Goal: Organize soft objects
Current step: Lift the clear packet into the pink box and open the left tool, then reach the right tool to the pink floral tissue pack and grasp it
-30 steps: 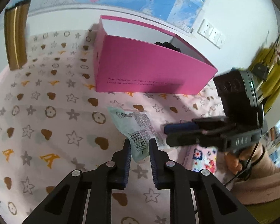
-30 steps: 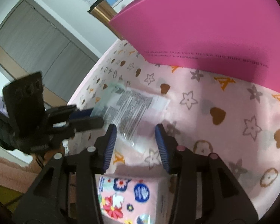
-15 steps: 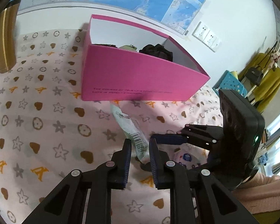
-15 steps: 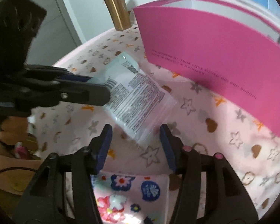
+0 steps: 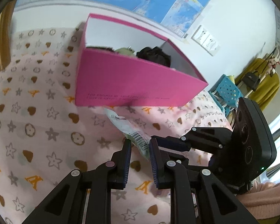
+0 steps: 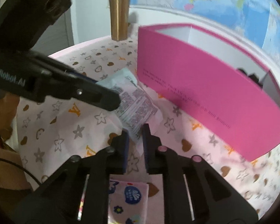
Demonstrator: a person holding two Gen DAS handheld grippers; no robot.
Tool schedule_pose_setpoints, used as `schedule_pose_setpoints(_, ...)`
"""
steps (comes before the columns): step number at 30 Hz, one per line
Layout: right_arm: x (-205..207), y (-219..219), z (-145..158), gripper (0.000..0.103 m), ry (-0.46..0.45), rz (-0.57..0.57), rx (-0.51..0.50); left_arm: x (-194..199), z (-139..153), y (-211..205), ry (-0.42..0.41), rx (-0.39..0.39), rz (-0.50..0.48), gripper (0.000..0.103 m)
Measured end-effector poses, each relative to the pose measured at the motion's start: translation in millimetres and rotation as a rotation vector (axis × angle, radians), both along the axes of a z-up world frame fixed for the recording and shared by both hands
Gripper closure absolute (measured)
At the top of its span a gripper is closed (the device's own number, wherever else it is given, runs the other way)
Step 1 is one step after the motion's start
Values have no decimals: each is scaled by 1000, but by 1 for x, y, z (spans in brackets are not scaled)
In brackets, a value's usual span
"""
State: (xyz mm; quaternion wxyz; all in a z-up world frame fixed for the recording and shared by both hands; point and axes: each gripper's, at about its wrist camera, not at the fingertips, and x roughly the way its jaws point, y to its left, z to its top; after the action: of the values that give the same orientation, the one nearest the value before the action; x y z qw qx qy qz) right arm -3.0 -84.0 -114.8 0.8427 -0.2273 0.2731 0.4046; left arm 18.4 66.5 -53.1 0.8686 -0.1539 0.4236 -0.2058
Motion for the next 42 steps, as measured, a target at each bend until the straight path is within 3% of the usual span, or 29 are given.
schedule_pose_setpoints(5, -9, -15, 19, 91, -73, -1, 16, -5, 27, -12, -71, -5, -19, 84)
schedule_pose_setpoints(15, -17, -42, 89, 91, -326, -60, 36, 6, 108, -45, -288, 26, -91, 84)
schedule_pose_setpoints(22, 28, -40, 101, 90, -369, -104, -22, 65, 109, -52, -272, 60, -80, 84)
schedule_pose_setpoints(24, 48, -36, 96, 90, -326, -117, -40, 81, 100, -52, -253, 102, -52, 82)
schedule_pose_setpoints(27, 69, -34, 85, 84, -260, -136, -40, 100, 80, -48, -190, 144, 12, 71)
schedule_pose_setpoints(30, 75, -42, 82, 78, -185, -129, 14, 100, 67, -41, -167, 158, 44, 68)
schedule_pose_setpoints(32, 71, -49, 83, 66, -164, -126, 48, 95, 62, -35, -164, 157, 67, 65)
schedule_pose_setpoints(38, 62, -74, 88, 63, -37, -97, 173, 60, 66, -23, -214, 127, 78, 64)
schedule_pose_setpoints(42, 57, -90, 86, 59, 104, -52, 280, 27, 68, -31, -244, 142, 29, 53)
